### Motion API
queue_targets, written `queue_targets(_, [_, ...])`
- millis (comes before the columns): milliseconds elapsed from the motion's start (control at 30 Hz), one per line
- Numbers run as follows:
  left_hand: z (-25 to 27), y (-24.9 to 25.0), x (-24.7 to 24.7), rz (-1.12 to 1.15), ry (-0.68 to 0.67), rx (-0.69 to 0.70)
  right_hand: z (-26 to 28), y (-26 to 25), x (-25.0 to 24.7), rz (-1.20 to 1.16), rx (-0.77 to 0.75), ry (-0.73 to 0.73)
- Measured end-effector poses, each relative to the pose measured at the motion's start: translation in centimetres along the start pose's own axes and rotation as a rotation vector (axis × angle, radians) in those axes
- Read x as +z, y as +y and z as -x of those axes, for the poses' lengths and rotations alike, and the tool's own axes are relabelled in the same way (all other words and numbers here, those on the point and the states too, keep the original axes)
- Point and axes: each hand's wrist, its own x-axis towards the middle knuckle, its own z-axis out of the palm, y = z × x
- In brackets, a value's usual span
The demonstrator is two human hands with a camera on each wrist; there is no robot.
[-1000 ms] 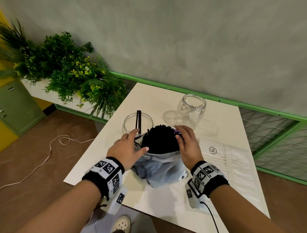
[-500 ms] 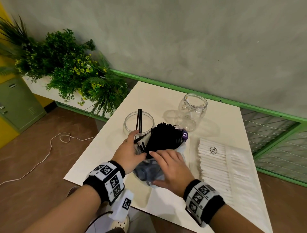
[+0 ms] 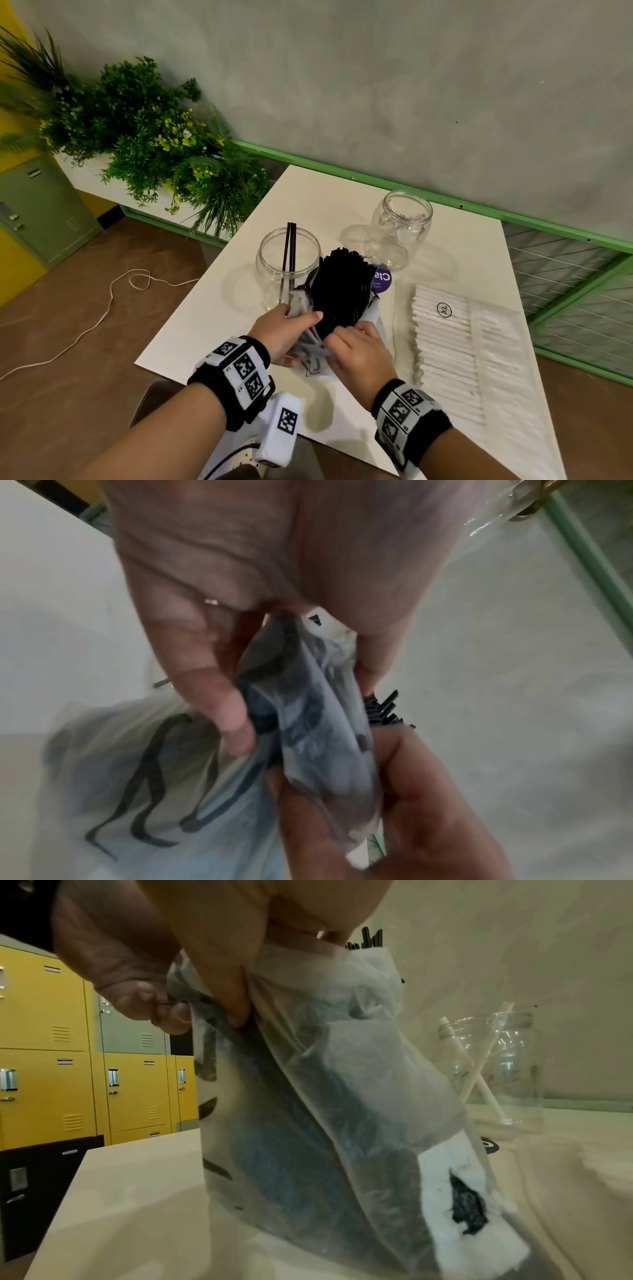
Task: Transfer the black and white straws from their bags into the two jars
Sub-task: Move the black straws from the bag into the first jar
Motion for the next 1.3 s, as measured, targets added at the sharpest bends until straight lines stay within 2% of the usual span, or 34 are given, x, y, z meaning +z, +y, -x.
queue_targets(133, [-0.5, -0.2, -0.1, -0.015, 0.002, 0.019, 1.4, 0.3, -0.8, -0.135, -0.033, -0.093])
queue_targets(233, [-0.4, -0.3, 0.0, -0.02, -0.001, 0.057, 1.2, 0.5, -2.3, -0.376, 0.194, -0.08])
queue_targets(300, [-0.3, -0.5, -0.1, -0.075, -0.001, 0.107, 0.3, 1.0, -2.7, -0.428, 0.355, -0.084])
queue_targets(467, [-0.1, -0.5, -0.4, -0.182, -0.058, 0.18, -2.5, 1.5, -2.5, -0.194, 0.385, -0.34])
queue_targets(633, [0.1, 0.1, -0.6, -0.305, -0.059, 0.264, -3.1, 1.7, -2.0, -0.116, 0.395, -0.417])
queue_targets(767, [0.2, 0.5, 0.0, -0.389, 0.055, 0.322, -3.0, 1.4, -1.8, -0.106, 0.428, -0.45])
queue_targets(900, [0.0, 0.7, -0.2, -0.462, 0.189, 0.398, -2.6, 0.9, -2.1, -0.175, 0.451, -0.363])
queue_targets(1033, [-0.4, 0.4, -1.0, -0.405, 0.22, 0.414, -1.6, 1.6, -2.6, -0.237, 0.546, -0.143])
queue_targets(1167, [-0.7, 0.2, -1.6, -0.327, 0.213, 0.416, -1.1, 2.6, -2.9, -0.201, 0.591, -0.008])
queue_targets(1300, [-0.6, 0.1, -1.8, -0.363, 0.217, 0.432, -1.1, 3.4, -4.0, -0.356, 0.741, 0.247])
